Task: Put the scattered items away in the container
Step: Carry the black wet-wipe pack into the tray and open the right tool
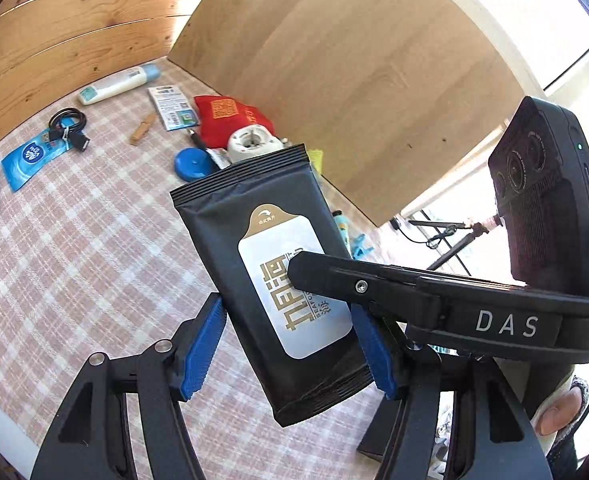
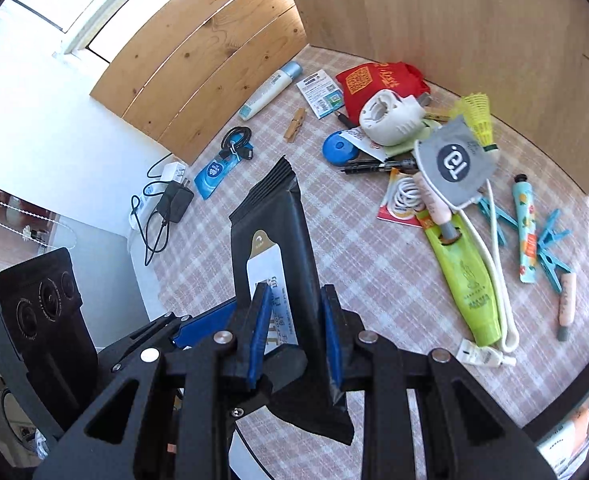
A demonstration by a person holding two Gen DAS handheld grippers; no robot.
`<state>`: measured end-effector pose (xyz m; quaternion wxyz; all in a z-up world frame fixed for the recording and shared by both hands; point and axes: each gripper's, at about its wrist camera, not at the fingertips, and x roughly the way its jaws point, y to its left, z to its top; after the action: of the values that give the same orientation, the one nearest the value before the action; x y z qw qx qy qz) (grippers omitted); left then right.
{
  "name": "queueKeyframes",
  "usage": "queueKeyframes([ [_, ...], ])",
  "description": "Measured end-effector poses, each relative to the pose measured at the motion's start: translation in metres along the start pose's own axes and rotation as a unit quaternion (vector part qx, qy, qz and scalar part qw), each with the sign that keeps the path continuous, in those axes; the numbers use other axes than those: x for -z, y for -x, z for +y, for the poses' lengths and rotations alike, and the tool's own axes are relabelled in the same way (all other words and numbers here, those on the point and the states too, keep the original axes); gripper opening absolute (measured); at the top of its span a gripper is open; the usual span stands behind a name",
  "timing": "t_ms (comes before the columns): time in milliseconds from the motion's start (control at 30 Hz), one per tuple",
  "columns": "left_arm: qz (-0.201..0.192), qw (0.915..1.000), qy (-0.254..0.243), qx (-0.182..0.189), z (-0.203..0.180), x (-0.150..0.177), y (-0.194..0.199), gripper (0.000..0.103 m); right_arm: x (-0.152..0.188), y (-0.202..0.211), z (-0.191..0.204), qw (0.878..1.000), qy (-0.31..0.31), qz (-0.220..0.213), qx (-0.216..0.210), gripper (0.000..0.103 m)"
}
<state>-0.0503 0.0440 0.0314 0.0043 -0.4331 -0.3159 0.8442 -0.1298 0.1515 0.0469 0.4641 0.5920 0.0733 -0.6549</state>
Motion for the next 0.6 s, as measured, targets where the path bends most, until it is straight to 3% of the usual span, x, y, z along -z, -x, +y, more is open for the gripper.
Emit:
queueKeyframes([
  [133,0.023,0.9981,-0.051,0.028,-0.059,0.021,-0.009,0.062,0.042,0.055,-0.035,0.998,-0.042,-0.038,0.021,0.025],
  [267,0.052,0.9907,-0.109,0.063,-0.126,0.051,-0.024,0.062,0.095,0.112,-0.077,0.991,-0.096,-0.077,0.046,0.025],
  [400,0.09,0.9771,-0.164,0.102,-0.195,0.088,-0.042,0.062,0.159,0.165,-0.118,0.978,-0.16,-0.114,0.076,0.025],
  [600,0.141,0.9495,-0.239,0.146,-0.292,0.147,-0.063,0.062,0.25,0.231,-0.173,0.947,-0.255,-0.162,0.11,0.025],
])
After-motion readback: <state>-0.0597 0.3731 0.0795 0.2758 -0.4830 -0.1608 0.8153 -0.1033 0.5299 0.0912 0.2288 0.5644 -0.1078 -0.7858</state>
